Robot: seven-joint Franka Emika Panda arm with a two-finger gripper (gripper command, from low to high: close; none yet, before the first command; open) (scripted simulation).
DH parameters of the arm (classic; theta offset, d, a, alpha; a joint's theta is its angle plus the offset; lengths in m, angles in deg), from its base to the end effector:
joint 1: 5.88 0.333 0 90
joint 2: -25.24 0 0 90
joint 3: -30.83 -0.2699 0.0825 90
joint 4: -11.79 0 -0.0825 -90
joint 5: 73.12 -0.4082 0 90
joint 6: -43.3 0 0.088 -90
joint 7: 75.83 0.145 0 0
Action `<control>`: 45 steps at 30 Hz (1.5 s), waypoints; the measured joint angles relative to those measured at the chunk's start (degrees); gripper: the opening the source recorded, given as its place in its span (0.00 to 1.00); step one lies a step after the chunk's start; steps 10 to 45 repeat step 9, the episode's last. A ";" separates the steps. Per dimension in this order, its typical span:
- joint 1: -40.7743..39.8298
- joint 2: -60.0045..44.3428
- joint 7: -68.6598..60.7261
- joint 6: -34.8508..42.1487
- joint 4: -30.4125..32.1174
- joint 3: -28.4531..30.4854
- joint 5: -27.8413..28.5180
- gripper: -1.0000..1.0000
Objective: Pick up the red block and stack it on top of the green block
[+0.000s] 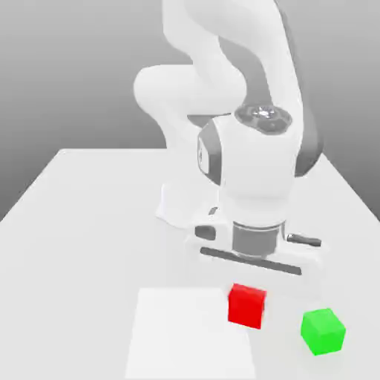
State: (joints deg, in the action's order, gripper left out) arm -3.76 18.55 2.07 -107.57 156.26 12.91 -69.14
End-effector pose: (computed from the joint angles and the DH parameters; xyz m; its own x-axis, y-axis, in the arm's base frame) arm 0.4401 0.1677 0.1310 0.5807 -0.8141 -0.0016 -0.8141 -0.5807 -0.0021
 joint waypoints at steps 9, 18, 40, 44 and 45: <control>6.64 -9.55 4.99 -5.92 -2.84 0.40 8.35 1.00; 6.64 -9.55 4.99 -5.92 -2.84 0.40 8.35 1.00; 6.64 -9.55 4.99 -5.92 -2.84 0.40 8.35 1.00; 6.64 -9.55 4.99 -5.92 -2.84 0.40 8.35 1.00; 6.64 -9.55 4.99 -5.92 -2.84 0.40 8.35 1.00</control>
